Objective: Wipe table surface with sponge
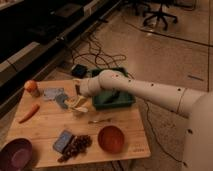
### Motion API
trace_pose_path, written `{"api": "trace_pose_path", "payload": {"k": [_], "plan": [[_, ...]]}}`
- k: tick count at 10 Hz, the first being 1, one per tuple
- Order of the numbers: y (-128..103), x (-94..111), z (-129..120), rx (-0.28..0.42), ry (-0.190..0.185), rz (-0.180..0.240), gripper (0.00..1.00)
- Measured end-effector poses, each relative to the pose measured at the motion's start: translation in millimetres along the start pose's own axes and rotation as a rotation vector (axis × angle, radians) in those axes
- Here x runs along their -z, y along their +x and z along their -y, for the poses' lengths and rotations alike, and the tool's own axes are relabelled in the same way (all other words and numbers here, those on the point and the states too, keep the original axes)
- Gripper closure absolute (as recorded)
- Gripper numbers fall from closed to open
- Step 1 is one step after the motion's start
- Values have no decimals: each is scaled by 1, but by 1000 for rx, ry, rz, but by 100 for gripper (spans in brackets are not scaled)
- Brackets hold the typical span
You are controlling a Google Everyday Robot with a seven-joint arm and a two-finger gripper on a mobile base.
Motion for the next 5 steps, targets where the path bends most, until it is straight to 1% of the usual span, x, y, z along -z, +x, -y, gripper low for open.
{"api": "trace_pose_path", "payload": {"k": [2, 3, 5], "plan": [[-2, 0, 1, 7, -5, 2, 20], [-7, 0, 1, 34, -30, 11, 20], [-36, -7, 2, 128, -125, 26, 20]]}}
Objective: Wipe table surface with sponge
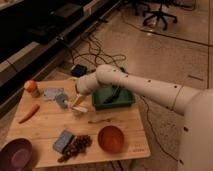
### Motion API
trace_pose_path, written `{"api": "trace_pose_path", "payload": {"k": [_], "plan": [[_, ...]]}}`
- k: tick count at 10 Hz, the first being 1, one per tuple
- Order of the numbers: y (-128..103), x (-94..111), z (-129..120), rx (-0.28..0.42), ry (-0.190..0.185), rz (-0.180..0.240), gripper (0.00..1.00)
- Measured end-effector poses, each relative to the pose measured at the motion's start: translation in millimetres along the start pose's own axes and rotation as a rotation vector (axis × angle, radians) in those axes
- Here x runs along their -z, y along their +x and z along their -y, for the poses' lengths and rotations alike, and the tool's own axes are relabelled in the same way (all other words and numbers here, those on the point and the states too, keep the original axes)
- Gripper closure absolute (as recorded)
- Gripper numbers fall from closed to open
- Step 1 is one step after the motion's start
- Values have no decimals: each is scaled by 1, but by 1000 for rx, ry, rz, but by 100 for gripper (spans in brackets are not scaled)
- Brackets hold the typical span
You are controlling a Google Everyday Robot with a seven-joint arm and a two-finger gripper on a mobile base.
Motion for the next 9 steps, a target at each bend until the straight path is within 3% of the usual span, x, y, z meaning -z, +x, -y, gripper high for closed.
{"api": "trace_pose_path", "payload": {"k": [1, 3, 4, 6, 7, 9], "plan": [[-25, -12, 7, 59, -88, 7, 20], [-50, -36, 11, 127, -201, -7, 20], [-63, -48, 6, 174, -272, -57, 20], [-82, -75, -14, 255, -446, -195, 20], [-84, -92, -27, 293, -529, -317, 20], [-75, -101, -49, 332, -545, -551, 20]]}}
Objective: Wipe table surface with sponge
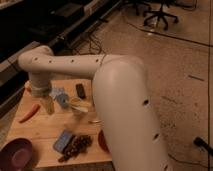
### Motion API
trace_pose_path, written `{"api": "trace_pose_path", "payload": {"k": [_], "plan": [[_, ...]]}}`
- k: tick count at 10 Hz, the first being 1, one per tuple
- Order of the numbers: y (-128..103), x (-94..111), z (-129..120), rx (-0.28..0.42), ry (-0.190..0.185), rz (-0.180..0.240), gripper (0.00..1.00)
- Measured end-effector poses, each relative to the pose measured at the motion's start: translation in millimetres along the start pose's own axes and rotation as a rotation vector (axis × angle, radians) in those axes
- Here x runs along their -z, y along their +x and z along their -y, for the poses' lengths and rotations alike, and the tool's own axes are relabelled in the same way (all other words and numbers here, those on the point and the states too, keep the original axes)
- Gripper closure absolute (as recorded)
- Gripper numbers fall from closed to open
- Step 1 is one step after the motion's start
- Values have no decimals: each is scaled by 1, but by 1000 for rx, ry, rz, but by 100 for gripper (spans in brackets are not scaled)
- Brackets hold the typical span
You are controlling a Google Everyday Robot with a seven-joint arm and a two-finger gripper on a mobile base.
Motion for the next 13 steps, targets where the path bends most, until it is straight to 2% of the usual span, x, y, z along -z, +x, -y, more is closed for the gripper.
{"api": "trace_pose_path", "payload": {"k": [1, 2, 3, 5, 7, 12, 13], "plan": [[1, -6, -12, -19, -12, -56, 20], [6, -9, -29, -58, -3, -101, 20], [13, -9, -45, -101, 35, -117, 20], [22, -13, -61, -173, 91, -118, 20], [32, -21, -72, -235, 122, -113, 20], [32, -23, -71, -232, 119, -105, 20], [31, -26, -69, -211, 102, -76, 20]]}}
